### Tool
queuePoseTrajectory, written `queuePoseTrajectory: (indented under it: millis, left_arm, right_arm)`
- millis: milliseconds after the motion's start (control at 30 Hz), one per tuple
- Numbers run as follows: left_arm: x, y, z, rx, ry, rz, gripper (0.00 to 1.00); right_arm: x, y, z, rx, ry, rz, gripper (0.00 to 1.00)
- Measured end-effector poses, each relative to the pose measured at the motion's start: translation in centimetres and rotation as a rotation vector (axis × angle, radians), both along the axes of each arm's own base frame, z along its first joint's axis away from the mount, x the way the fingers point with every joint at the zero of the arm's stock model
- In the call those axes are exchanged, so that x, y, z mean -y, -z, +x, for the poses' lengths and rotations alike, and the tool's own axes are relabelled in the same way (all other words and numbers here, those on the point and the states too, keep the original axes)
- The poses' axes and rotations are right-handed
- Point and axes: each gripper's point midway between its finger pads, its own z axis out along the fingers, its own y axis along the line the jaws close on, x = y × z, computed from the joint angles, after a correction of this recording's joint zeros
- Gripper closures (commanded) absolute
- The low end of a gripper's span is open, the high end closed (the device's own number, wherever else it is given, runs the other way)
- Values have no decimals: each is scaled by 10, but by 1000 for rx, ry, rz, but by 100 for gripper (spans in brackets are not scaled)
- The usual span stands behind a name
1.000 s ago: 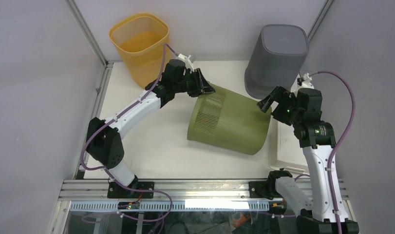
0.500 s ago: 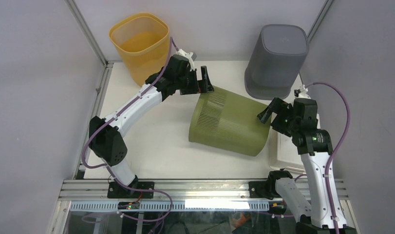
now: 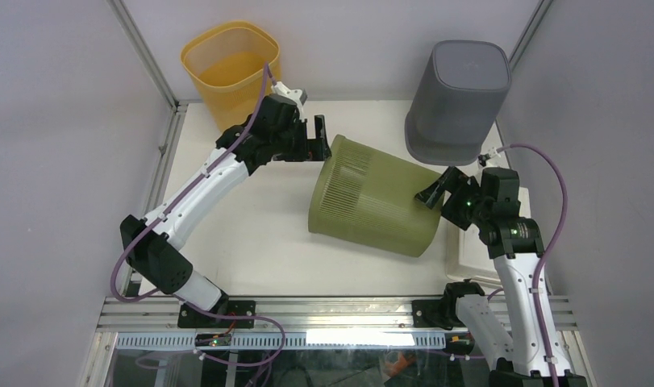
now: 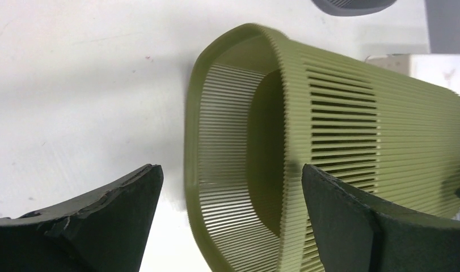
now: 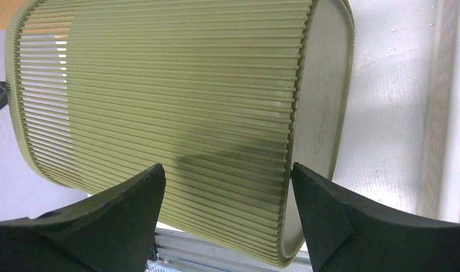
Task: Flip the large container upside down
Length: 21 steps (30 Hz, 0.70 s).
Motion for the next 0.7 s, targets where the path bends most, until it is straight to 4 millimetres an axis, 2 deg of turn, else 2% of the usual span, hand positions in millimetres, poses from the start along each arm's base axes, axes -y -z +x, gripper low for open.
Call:
queuePoseTrajectory:
  millis: [133,367,567,700]
  left_arm:
    - [-10,10,-8,-21,-15,31,3]
    - [-22,5,-20,-12,-11,50,4]
    - [-24,15,-21,-29,-15,67,4]
    - [-25,21,-21,-34,-16,74,4]
  right_arm:
    - [-1,0,0,-1,1,11,25]
    - [-1,1,2,-12,9,13,46]
    - [-2,-1,3,-5,9,21,60]
    - [-7,-10,4,20,-10,42,70]
